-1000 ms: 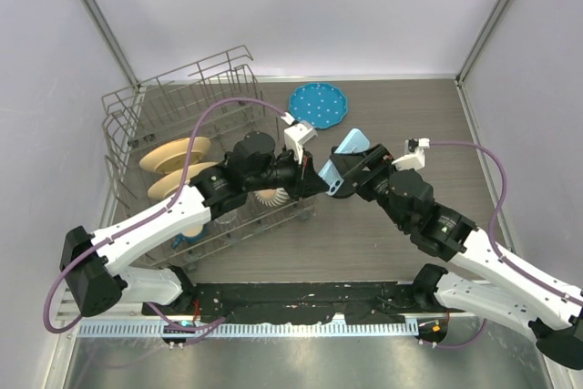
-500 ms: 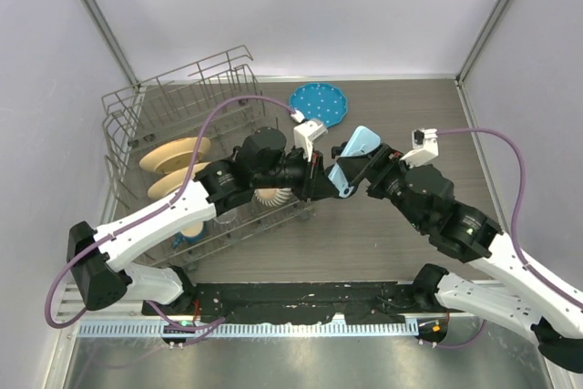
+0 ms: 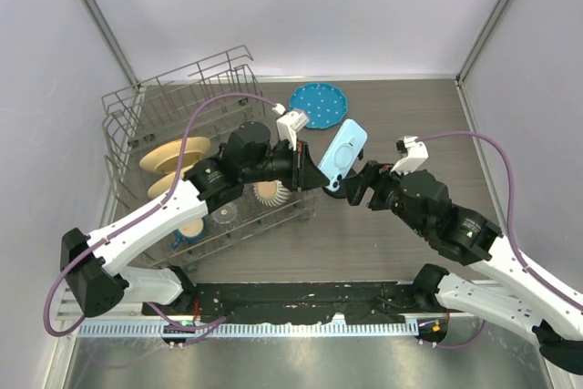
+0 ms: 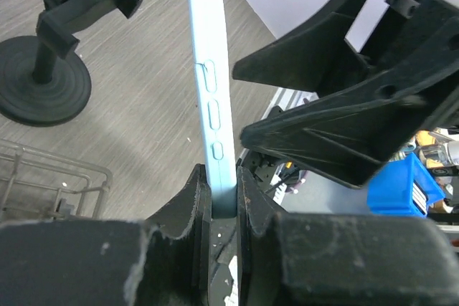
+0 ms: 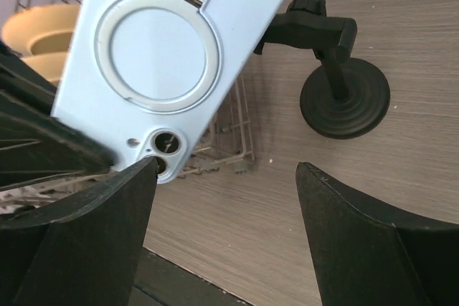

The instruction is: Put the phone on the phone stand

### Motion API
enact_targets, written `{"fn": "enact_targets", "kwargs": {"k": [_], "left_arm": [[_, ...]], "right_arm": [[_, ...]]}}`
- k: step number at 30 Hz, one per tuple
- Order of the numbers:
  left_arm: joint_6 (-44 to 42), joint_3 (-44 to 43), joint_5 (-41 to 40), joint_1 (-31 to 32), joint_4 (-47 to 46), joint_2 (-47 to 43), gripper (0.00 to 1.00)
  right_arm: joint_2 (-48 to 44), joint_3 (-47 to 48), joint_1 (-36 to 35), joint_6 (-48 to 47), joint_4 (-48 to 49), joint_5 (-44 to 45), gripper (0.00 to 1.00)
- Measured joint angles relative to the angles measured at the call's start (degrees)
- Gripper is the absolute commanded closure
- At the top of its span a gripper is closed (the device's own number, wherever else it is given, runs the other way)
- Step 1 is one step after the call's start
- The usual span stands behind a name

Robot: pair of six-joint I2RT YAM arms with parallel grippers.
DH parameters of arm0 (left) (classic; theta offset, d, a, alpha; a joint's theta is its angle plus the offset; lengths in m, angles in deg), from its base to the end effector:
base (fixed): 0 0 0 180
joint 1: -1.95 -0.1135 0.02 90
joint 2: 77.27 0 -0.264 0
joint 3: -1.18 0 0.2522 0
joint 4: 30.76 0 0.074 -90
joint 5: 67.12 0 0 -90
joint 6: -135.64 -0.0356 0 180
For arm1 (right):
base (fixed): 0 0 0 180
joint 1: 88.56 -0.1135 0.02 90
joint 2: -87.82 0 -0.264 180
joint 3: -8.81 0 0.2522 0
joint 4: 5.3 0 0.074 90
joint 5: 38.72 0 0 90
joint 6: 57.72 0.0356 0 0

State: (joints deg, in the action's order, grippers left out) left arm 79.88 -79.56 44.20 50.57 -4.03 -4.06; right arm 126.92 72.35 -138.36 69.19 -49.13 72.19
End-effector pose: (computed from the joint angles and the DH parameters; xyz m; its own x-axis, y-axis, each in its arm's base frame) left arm 0.1853 -0.2299 0.3641 -0.7007 0.0025 -0.7134 0.6432 0.4349 -0.6302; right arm 0.1039 0.1032 0.3487 -0.4693 0.3138 -0.8254 -0.2681 0.8400 0.4718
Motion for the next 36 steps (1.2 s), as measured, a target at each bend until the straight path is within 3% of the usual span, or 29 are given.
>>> {"fn": "enact_targets", "kwargs": {"k": [5, 11, 17, 22, 28, 36], "left_arm": [[2.8, -0.3, 0.8, -1.0, 3.2, -1.9, 1.0], [11.0, -1.3, 1.3, -5.9, 9.2, -7.0, 1.0], [23.5, -0.5, 5.8, -12.9, 10.6, -15.0, 1.0], [30.3, 1.4, 10.6, -16.8, 11.3, -16.4, 1.0], [36.4, 4.9, 14.0, -18.1, 12.3, -16.3, 1.0], [42.8, 5.4, 15.1, -18.8, 10.8, -16.9, 1.0]], "right_arm": [[-1.4, -2.0, 0.0, -7.5, 2.1, -2.5, 0.16], [-6.4, -5.0, 0.0, -18.8, 12.3, -10.1, 0.16], [-0.2, -6.0, -2.8, -30.9, 23.1, -10.8, 0.16], [4.0, -8.6, -7.1, -42.2, 30.8, -8.6, 0.16], [9.0, -8.7, -11.0, -54.9, 41.3, -7.0, 0.2], [15.3, -6.3, -11.6, -65.0, 43.5, -11.0, 0.24]]}}
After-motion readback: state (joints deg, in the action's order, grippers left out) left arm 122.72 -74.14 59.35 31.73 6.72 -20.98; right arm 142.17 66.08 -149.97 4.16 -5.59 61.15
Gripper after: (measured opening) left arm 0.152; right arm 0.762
